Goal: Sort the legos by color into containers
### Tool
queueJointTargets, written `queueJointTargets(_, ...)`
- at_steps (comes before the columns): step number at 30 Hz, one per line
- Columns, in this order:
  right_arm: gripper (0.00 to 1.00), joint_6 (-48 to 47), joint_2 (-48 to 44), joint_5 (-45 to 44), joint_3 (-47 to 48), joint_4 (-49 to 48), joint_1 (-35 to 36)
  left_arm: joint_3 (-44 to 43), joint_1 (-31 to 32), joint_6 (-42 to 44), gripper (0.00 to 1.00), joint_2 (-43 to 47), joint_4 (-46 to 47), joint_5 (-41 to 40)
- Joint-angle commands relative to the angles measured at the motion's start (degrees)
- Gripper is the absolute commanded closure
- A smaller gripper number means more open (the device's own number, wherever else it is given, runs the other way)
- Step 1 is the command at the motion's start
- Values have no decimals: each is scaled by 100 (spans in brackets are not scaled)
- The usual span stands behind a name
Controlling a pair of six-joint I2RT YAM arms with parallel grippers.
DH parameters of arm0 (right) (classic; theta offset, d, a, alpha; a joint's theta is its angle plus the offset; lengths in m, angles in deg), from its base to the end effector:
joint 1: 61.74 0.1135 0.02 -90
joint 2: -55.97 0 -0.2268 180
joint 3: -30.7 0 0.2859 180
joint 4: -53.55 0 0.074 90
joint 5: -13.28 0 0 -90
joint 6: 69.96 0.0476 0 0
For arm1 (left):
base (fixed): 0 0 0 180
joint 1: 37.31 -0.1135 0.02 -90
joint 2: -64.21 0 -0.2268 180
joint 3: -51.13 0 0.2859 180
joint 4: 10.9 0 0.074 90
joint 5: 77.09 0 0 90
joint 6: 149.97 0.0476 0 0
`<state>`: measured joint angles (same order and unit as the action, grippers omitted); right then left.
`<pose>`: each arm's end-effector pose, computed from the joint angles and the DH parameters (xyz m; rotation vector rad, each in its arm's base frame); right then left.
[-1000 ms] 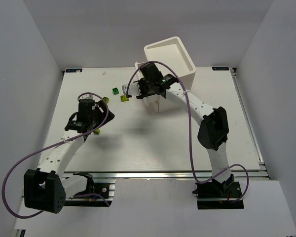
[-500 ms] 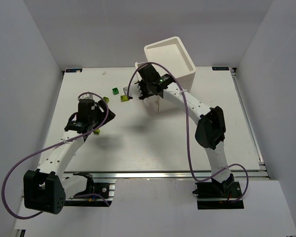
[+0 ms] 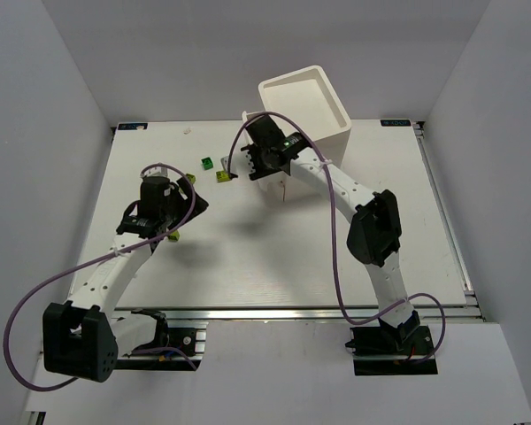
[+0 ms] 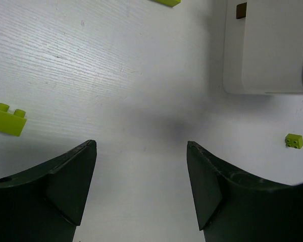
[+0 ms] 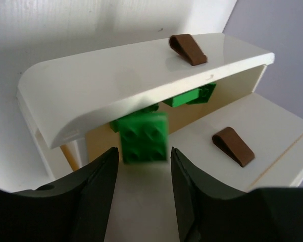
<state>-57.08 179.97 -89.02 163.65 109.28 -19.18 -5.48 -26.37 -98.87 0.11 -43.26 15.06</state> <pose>0.3838 0.3387 0.2582 -2.0485 1.3103 -0.5358 0.2920 -0.0583 0.2024 -0.5397 2.2519 -0.4959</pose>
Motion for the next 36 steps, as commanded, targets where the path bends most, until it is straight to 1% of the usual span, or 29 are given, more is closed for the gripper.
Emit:
queueJointTargets(1,48,-822,-8,-98,423,200,-47,-68,-30,-22,18,-50,214,145)
queueJointTargets(5,46,-804,-60,-10,651,226,-73,-174,-30,-22,18,-217,337,198)
queueJointTargets(10,45,-769,-105,148,705,323,-134,-446,-30,-48,18,-585,469,303)
queueJointTargets(13,46,-533,-175,402,844,16,-196,-613,-30,-118,20,-840,653,391)
queueJointTargets(14,47,-262,-218,516,941,-63,-213,-657,-30,-144,22,-937,854,426)
queueJointTargets(15,50,10,-245,622,1159,-194,-240,-701,-30,-162,30,-1043,960,452)
queueJointTargets(16,59,318,-289,762,1257,-343,-249,-780,-30,-180,37,-1183,1049,461)
queueJointTargets(17,72,651,-446,1138,1293,-649,-318,-1024,-30,-189,47,-1524,1128,461)
queueJointTargets(18,100,1351,-595,1403,1241,-835,-337,-1192,-30,-197,58,-1718,1163,435)
queueJointTargets(19,100,1767,-762,1840,875,-1055,-398,-1394,-91,-206,77,-1955,1103,400)
queueJointTargets(20,100,2101,-1216,2149,593,-1361,-433,-1883,-92,-198,83,-2454,1033,383)
queueJointTargets(21,100,2670,-1473,2431,260,-1547,-477,-2149,-153,-189,86,-2711,823,278)
queueJointTargets(22,100,2920,-1711,2921,-405,-1714,-512,-2421,-154,-197,87,-2966,699,207)
queueJointTargets(23,100,3122,-2113,3204,-699,-1890,-565,-2981,-154,-206,85,-3456,402,111)
queueJointTargets(24,75,3577,-2300,3433,-963,-1979,-617,-3265,-214,-206,78,-3704,251,-29)
queueJointTargets(25,58,3781,-2459,3731,-1200,-2049,-627,-3546,-215,-180,68,-3942,110,-118)
queueJointTargets(26,35,3940,-2695,3908,-1551,-2015,-635,-3871,-215,-136,49,-4196,-152,-127)
queueJointTargets(27,11,4055,-2811,4110,-1702,-1971,-731,-4475,-267,-75,42,-4695,-311,-127)
queueJointTargets(28,11,4239,-2890,4304,-1852,-1927,-750,-4776,-268,21,36,-4926,-443,-415)
queueJointTargets(29,11,4284,-3065,4445,-2166,-1875,-785,-5067,-268,48,27,-5163,-688,-496)
queueJointTargets(30,11,4311,-3180,4577,-2370,-1839,-881,-5574,-268,83,24,-5583,-786,-610)
queueJointTargets(31,11,4380,-3459,4682,-2598,-1909,-925,-5814,-268,110,23,-5753,-857,-750)
queueJointTargets(32,11,4433,-3610,4701,-3079,-2057,-986,-5999,-268,136,21,-5929,-988,-812)
queueJointTargets(33,11,4477,-3751,4719,-3310,-2363,-1048,-6419,-268,154,20,-6235,-1077,-900)
queueJointTargets(34,11,4487,-4004,4693,-3495,-2488,-1075,-6614,-268,241,20,-6386,-1147,-970)
queueJointTargets(36,11,4557,-4138,4614,-3812,-2673,-1110,-7123,-268,321,19,-6641,-1297,-1129)
